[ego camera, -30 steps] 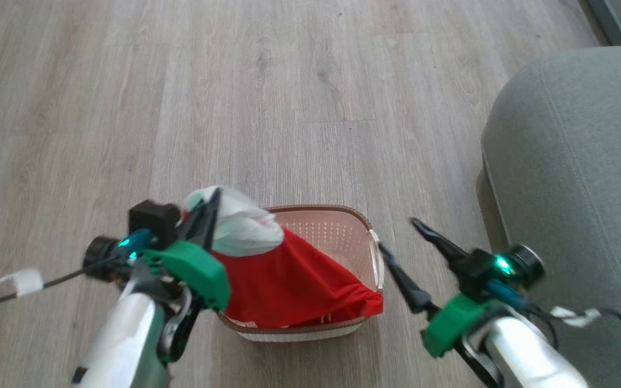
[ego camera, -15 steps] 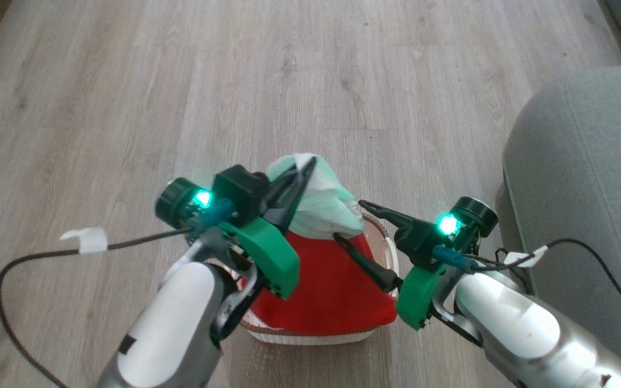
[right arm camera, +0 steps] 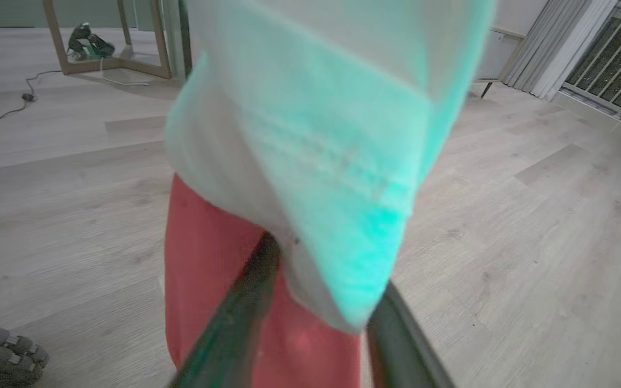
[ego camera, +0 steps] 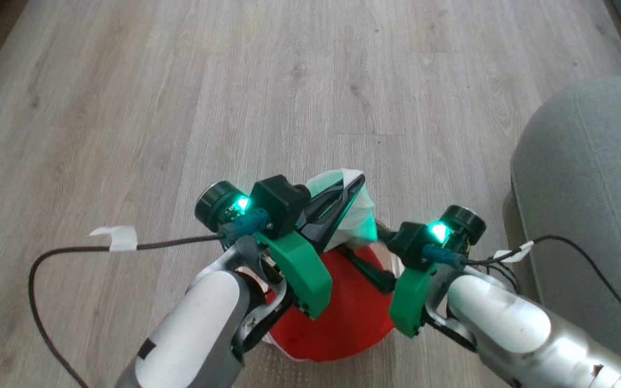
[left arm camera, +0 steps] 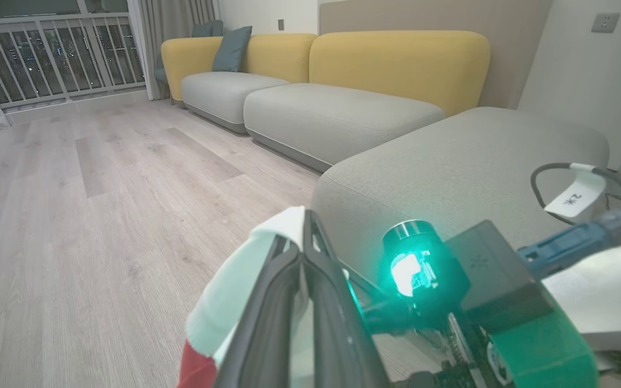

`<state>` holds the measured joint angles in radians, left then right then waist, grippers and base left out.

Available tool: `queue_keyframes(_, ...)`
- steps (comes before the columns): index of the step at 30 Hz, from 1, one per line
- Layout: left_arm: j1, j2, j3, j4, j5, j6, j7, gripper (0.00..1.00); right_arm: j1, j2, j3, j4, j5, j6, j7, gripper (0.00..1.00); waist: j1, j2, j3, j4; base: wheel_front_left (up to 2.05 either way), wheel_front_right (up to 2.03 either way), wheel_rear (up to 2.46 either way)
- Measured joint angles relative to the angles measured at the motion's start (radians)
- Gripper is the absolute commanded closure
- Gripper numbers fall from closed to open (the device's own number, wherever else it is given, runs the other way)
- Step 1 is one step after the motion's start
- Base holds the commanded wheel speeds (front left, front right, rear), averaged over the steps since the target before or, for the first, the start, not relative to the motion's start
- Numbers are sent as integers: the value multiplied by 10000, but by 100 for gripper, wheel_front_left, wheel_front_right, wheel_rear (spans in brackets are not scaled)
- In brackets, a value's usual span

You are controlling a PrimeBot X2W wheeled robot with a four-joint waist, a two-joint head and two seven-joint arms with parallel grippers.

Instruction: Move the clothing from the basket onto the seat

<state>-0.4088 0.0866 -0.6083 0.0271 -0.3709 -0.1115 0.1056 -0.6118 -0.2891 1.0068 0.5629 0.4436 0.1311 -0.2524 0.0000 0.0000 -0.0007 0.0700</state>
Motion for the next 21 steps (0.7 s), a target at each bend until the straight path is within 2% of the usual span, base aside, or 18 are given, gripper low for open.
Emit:
queue_keyframes(5, 12, 23, 6, 4, -184, 10, -15, 98, -9, -61, 201, -286, 577, 0, 0, 100, 0, 0, 32, -59, 0, 0, 0)
queue_keyframes(7, 11, 29, 27, 25, -190, 21, -25, 55, -9, -100, 144, -330, 665, 0, 0, 100, 0, 0, 47, -81, 0, 0, 0)
queue_keyframes(9, 29, 44, 136, 163, -194, 109, -109, 1, -8, -219, -71, -445, 702, 0, 0, 100, 0, 0, 77, -143, 0, 0, 0)
queue_keyframes(14, 131, 236, 366, 765, -267, 240, -405, 0, 26, -621, -913, -788, 779, 0, 0, 100, 0, 0, 196, -417, 0, 0, 0)
queue_keyframes(21, 481, 320, 385, 1965, -247, 230, -1503, 0, 133, -1406, -2291, -1394, 646, 0, 2, 100, 0, 0, 418, -1176, 0, 0, 0)
